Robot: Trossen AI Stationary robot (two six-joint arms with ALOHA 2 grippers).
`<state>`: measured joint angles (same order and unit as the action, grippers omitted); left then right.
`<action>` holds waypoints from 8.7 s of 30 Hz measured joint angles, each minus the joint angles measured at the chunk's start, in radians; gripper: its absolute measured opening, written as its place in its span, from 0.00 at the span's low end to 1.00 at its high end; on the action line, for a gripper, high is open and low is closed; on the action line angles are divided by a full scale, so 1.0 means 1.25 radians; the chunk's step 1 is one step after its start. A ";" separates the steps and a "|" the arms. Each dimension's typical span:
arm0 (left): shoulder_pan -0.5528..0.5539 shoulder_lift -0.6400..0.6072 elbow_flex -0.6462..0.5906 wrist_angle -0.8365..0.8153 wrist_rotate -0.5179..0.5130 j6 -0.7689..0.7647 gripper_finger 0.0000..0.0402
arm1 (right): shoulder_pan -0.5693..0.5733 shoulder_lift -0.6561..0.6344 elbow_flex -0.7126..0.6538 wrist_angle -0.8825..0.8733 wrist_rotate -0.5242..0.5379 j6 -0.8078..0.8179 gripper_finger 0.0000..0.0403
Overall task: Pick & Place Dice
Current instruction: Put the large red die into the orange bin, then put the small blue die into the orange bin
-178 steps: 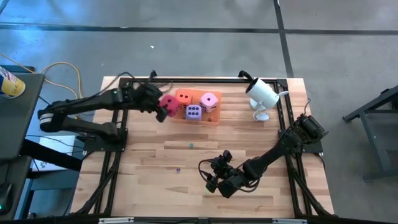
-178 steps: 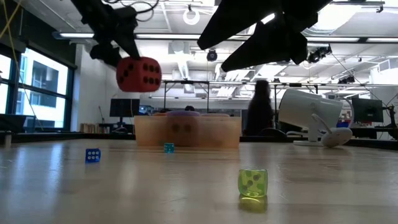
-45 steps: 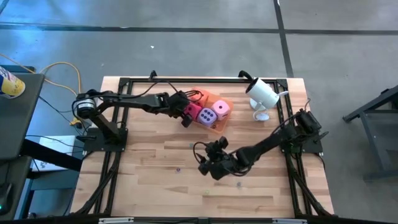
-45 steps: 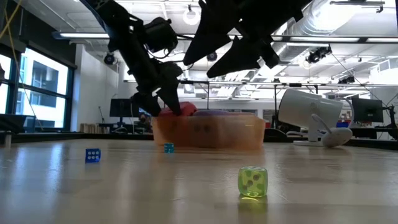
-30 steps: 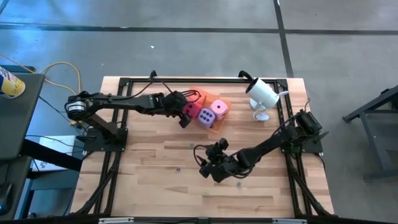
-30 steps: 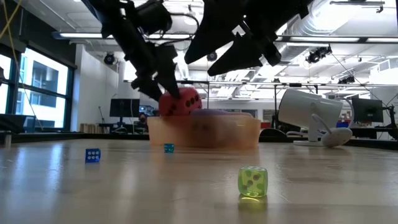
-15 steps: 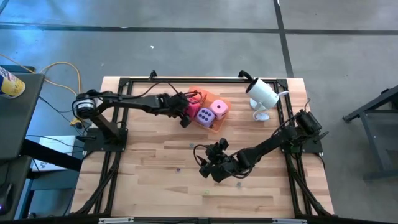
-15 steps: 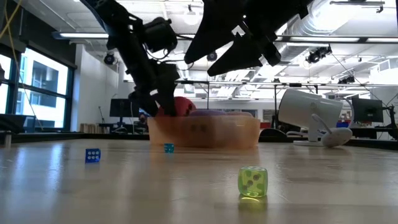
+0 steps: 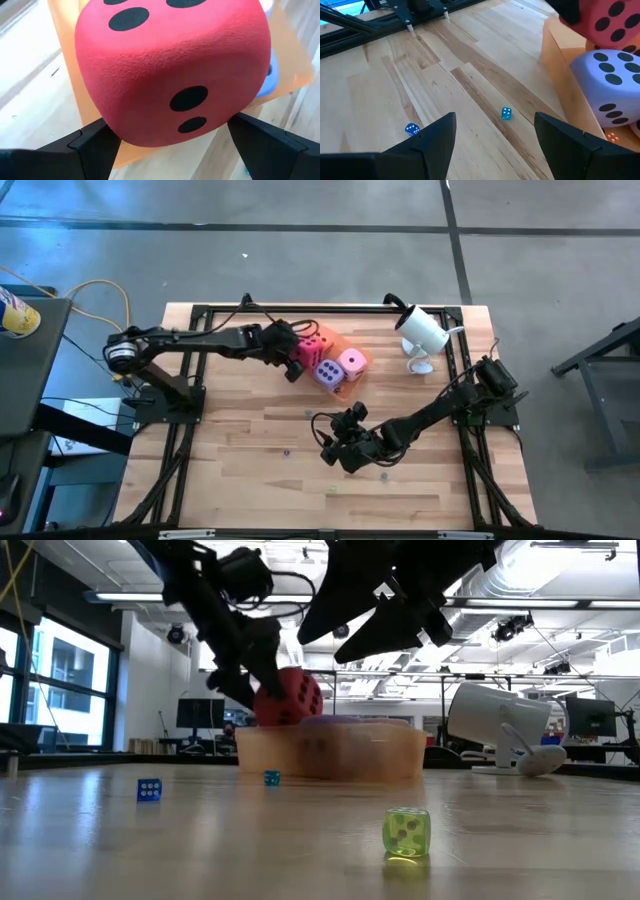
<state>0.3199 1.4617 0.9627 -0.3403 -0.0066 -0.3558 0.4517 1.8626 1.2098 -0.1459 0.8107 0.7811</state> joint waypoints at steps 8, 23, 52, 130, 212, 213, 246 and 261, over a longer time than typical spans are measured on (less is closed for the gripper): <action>-0.015 0.021 0.000 -0.036 -0.033 0.039 0.85 | 0.000 0.000 0.000 0.000 -0.002 0.000 0.64; -0.020 0.084 0.001 -0.041 -0.050 0.044 0.85 | 0.000 0.000 0.000 -0.004 -0.002 0.000 0.64; -0.035 -0.023 0.008 -0.047 -0.069 0.107 0.85 | 0.000 0.000 0.000 -0.006 -0.002 0.001 0.64; 0.131 -0.011 -0.006 0.097 0.091 0.429 0.85 | 0.005 0.008 0.000 -0.019 -0.047 0.006 0.64; -0.628 -0.319 -0.188 -0.104 -0.187 0.015 0.85 | 0.268 -0.074 -0.001 -0.378 -0.389 0.715 0.64; -0.625 -0.319 -0.188 -0.104 -0.187 0.015 0.85 | 0.268 -0.074 -0.001 -0.398 -0.382 0.735 0.64; -0.619 -0.318 -0.188 -0.087 -0.186 0.035 0.85 | 0.255 0.063 0.002 -0.507 -0.458 0.901 0.56; -0.619 -0.318 -0.188 -0.085 -0.186 0.034 0.85 | 0.255 0.065 0.000 -0.529 -0.448 0.894 0.10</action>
<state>-0.4538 1.0637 0.7277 -0.4470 -0.2394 -0.3130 0.7708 1.9442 1.2098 -0.8068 0.2501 1.8992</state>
